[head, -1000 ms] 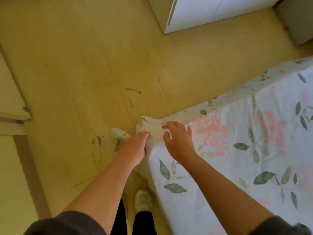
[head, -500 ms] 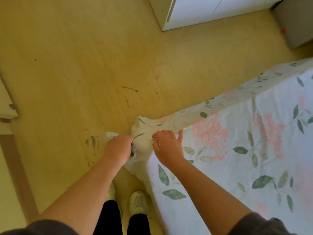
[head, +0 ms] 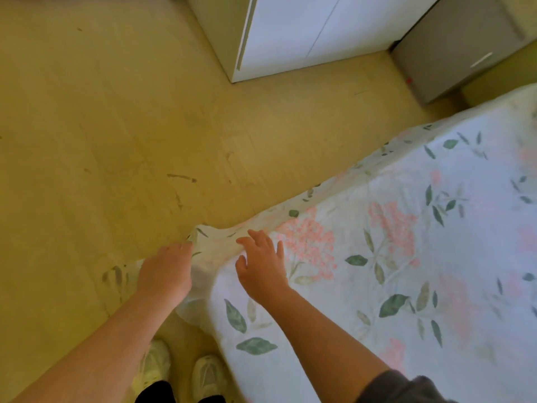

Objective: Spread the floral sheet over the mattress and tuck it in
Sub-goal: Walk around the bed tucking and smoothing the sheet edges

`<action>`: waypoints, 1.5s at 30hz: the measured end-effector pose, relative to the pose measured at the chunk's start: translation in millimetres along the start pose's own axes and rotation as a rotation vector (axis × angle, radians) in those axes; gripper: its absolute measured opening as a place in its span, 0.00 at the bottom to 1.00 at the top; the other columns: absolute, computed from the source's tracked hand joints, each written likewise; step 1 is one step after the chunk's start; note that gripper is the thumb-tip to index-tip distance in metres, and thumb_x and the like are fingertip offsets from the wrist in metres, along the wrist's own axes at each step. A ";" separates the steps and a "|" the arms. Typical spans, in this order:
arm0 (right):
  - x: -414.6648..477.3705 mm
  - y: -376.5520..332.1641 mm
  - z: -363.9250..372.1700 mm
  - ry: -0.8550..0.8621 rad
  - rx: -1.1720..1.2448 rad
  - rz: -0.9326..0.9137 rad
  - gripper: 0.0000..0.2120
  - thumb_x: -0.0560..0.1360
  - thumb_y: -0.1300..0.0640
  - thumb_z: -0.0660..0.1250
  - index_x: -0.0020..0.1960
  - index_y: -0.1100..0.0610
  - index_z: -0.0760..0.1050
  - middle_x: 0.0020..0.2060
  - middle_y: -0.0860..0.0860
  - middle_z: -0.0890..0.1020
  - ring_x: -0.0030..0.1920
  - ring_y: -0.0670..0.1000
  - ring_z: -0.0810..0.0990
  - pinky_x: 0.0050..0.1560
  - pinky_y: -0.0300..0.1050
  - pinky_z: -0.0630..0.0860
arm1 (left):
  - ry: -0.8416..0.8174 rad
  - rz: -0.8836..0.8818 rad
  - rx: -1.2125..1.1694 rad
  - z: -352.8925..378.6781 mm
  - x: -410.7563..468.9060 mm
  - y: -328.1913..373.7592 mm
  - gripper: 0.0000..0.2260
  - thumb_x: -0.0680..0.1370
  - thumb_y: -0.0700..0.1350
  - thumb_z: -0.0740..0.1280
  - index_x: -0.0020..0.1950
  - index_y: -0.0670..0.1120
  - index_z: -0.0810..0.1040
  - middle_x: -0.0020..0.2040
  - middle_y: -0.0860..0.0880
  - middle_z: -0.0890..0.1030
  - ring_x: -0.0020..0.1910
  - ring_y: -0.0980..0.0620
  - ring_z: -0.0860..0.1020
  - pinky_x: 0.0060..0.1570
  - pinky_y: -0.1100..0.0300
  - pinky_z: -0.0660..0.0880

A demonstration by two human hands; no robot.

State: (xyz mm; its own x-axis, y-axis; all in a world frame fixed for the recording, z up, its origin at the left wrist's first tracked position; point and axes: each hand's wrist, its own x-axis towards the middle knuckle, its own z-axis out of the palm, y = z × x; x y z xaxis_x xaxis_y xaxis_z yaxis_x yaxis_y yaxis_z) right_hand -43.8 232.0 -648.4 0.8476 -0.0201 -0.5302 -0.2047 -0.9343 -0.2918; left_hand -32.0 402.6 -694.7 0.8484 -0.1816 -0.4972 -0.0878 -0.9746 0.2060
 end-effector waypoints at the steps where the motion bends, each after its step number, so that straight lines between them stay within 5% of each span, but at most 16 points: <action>1: -1.9 4.0 -8.9 0.010 0.002 0.021 0.20 0.80 0.56 0.55 0.72 0.50 0.63 0.75 0.49 0.59 0.77 0.49 0.51 0.75 0.58 0.41 | 0.008 0.022 -0.004 -9.4 0.2 9.8 0.17 0.79 0.44 0.60 0.68 0.49 0.66 0.59 0.51 0.75 0.56 0.51 0.75 0.46 0.59 0.74; 11: -41.2 30.7 -127.3 0.268 0.057 0.201 0.21 0.79 0.57 0.55 0.72 0.48 0.62 0.72 0.45 0.65 0.73 0.47 0.60 0.76 0.55 0.48 | 0.200 0.333 -0.031 -119.6 7.9 122.9 0.14 0.78 0.43 0.58 0.64 0.49 0.68 0.57 0.50 0.75 0.55 0.51 0.74 0.41 0.61 0.68; 24: -162.2 68.8 -223.6 0.479 0.130 0.392 0.21 0.79 0.55 0.56 0.72 0.48 0.62 0.71 0.46 0.66 0.72 0.49 0.63 0.76 0.54 0.52 | 0.233 0.588 -0.178 -208.4 -75.2 233.8 0.13 0.78 0.43 0.59 0.63 0.48 0.72 0.57 0.51 0.76 0.53 0.52 0.75 0.48 0.60 0.75; 31: -363.1 150.3 -267.0 0.739 0.218 0.469 0.20 0.80 0.55 0.57 0.72 0.49 0.64 0.71 0.49 0.68 0.69 0.52 0.69 0.73 0.53 0.61 | 0.249 0.752 -0.302 -219.3 -248.0 366.7 0.14 0.78 0.45 0.61 0.64 0.48 0.72 0.61 0.51 0.75 0.57 0.49 0.74 0.47 0.58 0.71; 45: -769.6 371.8 -177.3 0.951 0.401 0.734 0.19 0.80 0.55 0.58 0.71 0.50 0.64 0.69 0.51 0.71 0.64 0.54 0.74 0.66 0.53 0.72 | 0.179 1.074 -0.179 -84.7 -576.6 609.8 0.12 0.79 0.46 0.61 0.62 0.49 0.73 0.61 0.51 0.75 0.56 0.50 0.75 0.49 0.57 0.75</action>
State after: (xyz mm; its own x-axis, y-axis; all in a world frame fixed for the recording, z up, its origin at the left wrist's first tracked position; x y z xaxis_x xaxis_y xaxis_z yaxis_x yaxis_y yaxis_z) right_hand -685.4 -163.1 -207.7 0.4542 -0.8888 0.0617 -0.7669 -0.4253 -0.4807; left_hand -530.5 -75.9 -210.9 0.4407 -0.8866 0.1401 -0.7602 -0.2856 0.5836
